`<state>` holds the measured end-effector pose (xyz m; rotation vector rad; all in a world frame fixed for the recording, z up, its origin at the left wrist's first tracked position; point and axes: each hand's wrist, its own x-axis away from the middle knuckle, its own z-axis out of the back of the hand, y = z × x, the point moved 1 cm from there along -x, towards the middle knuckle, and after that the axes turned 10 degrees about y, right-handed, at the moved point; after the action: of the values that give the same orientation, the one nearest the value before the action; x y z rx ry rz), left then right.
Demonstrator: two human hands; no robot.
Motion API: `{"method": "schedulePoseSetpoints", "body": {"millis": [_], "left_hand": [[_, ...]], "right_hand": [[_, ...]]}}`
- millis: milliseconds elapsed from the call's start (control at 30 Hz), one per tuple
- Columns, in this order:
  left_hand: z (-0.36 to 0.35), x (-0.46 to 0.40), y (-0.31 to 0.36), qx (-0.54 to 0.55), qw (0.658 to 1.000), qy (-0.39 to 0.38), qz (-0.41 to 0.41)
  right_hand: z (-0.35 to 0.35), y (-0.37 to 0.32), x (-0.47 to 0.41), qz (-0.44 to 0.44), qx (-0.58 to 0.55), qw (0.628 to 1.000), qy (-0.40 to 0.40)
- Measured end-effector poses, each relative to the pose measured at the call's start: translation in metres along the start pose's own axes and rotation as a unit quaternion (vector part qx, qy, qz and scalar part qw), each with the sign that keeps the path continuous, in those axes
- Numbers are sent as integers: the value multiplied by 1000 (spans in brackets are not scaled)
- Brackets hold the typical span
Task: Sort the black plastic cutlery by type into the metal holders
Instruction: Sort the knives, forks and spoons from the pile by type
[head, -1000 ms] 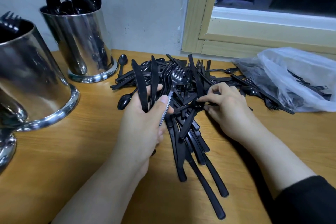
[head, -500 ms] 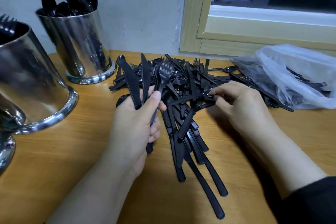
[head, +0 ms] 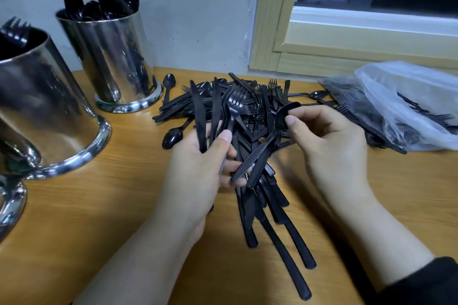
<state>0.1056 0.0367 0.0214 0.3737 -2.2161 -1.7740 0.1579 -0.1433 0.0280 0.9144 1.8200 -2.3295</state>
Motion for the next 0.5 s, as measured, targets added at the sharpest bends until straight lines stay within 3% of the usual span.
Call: {"method": "schedulePoseSetpoints", "body": {"millis": [233,500], "left_hand": [[-9,10,-6,-42,998,-47,-3],[-9,10,-12,-31,999,-26,6]], "right_hand": [[-12,-9,12,69,57,996,2],[-16,-7,15,96,106,990,-8]]}}
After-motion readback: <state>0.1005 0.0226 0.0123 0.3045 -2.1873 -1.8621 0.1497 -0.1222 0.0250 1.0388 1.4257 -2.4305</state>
